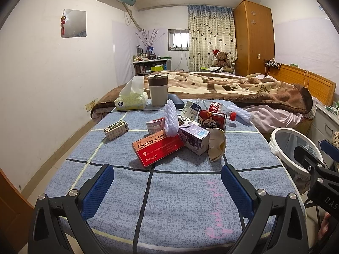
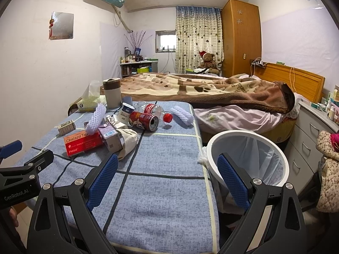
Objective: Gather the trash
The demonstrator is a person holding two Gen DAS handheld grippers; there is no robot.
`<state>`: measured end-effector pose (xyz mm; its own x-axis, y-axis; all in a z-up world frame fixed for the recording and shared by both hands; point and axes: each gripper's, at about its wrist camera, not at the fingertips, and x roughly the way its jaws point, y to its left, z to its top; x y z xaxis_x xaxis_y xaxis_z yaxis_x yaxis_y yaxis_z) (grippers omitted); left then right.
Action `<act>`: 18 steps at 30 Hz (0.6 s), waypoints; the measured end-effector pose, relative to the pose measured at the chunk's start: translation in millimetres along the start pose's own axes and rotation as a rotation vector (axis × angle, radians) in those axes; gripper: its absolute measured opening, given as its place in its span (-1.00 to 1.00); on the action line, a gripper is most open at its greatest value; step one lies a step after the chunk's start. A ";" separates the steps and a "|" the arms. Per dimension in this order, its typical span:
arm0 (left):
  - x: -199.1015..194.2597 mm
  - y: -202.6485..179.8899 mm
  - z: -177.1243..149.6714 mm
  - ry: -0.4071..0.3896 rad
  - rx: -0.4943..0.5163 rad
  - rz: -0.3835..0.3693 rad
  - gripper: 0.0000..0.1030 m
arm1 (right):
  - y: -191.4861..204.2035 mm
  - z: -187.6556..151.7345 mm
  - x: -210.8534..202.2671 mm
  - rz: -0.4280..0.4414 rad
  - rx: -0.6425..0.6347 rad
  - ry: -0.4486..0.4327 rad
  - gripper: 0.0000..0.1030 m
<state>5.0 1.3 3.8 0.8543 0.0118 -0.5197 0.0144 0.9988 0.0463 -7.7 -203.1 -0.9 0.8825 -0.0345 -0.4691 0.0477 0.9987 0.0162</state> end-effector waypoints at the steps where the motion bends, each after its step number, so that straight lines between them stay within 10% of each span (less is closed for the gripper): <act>1: -0.1 0.0 0.1 0.001 0.000 0.000 0.99 | -0.8 0.1 -0.1 0.000 0.000 -0.001 0.88; 18: -2.1 2.9 -1.2 0.003 -0.006 -0.002 0.99 | -0.8 0.8 -1.8 -0.002 -0.005 -0.002 0.88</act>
<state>2.6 4.2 4.0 0.8529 0.0100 -0.5220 0.0130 0.9991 0.0403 -9.0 -203.9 0.6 0.8832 -0.0363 -0.4676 0.0468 0.9988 0.0108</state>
